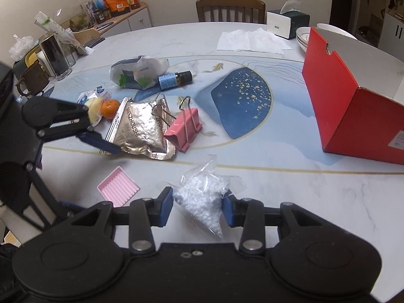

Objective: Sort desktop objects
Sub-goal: 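Carry the pink pad with the left tool while the right tool carries the bead bag to the box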

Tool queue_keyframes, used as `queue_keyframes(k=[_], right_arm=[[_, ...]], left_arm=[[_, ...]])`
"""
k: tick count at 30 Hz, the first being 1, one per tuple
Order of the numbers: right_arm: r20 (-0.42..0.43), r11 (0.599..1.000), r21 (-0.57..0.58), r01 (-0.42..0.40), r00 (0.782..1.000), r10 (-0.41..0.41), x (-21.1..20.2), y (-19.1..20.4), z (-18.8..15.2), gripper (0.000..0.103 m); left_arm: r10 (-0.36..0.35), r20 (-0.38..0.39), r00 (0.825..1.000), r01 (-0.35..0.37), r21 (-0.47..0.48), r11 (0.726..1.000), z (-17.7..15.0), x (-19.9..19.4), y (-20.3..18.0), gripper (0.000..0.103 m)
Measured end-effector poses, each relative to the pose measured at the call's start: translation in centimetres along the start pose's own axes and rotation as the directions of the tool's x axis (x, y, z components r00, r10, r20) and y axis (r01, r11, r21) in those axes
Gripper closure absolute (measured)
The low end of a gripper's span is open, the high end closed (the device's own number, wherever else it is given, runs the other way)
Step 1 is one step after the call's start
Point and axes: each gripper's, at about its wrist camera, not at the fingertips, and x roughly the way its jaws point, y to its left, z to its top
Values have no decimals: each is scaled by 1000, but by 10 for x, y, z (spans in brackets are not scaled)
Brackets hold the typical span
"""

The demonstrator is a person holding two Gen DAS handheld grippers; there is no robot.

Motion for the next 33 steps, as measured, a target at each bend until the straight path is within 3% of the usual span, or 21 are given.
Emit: queue_keyframes(k=[7,11,14,23,29,33], right_arm=[[-2,999,38,33,999,-33,-4,0,-4,64],[-1,997,58,41,999,-41,-5,-1,-6,64],[-6,997,67,41,999,-41,-4,-1,-7,64],[13,995,87,44,999,-46,-6,-5,-6,64],[15,996,83,34,999,-35,-6,-10,-4,64],[12,997,74,20,1000,-21,-8,-17,-2,64]], left_arm=[[-63,-6,998,63,19,998,-1,7,11,25],[-120,-3,993,120,5,993,2,8,11,47],[-112,-4,994,112,-3,994,3,8,9,48],[-21,1,1000,21,-159,987,0,4,0,48],[57,2,998,-53,-342,938,-1,-1,-1,48],[100,0,995,-92,-413,906,5,-7,-5,48]])
